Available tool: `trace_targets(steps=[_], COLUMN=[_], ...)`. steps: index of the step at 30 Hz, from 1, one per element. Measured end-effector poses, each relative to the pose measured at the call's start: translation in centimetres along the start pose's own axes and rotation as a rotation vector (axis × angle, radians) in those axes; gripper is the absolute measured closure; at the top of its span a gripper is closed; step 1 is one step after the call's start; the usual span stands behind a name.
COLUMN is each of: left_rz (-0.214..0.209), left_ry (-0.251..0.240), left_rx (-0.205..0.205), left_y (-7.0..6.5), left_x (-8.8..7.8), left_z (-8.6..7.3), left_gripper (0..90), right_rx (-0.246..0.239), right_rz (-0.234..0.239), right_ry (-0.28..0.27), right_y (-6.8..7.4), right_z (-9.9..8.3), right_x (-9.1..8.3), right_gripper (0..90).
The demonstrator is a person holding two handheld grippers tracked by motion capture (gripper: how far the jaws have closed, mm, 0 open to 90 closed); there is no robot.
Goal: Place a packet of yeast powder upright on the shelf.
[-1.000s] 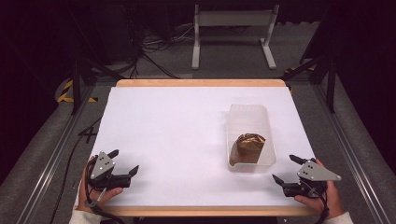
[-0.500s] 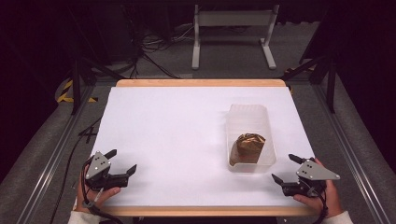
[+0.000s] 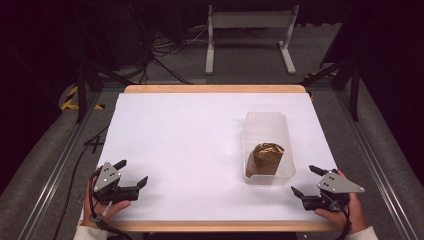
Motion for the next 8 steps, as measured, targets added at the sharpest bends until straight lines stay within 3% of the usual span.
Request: trace_targets(steps=[8], left_rz=[-0.002], left_ry=[0.006], left_rx=[0.018], left_y=[-0.13], left_x=[0.24], left_z=[0.11], left_gripper=[8.7], right_rx=[0.004], right_rz=[-0.001], right_ry=[0.000], right_y=[-0.01], right_z=[-0.08], right_x=[-0.08], right_gripper=[10.8])
Point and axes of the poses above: each handheld gripper's, and its own axes: x roughly forward along the jaws, z roughly out of its top, y roughly to its left, the point moved 8 cm from there along x, roughly forward along the jaws, and after that the axes turned 11 degrees about -x, right-handed, at the moved point
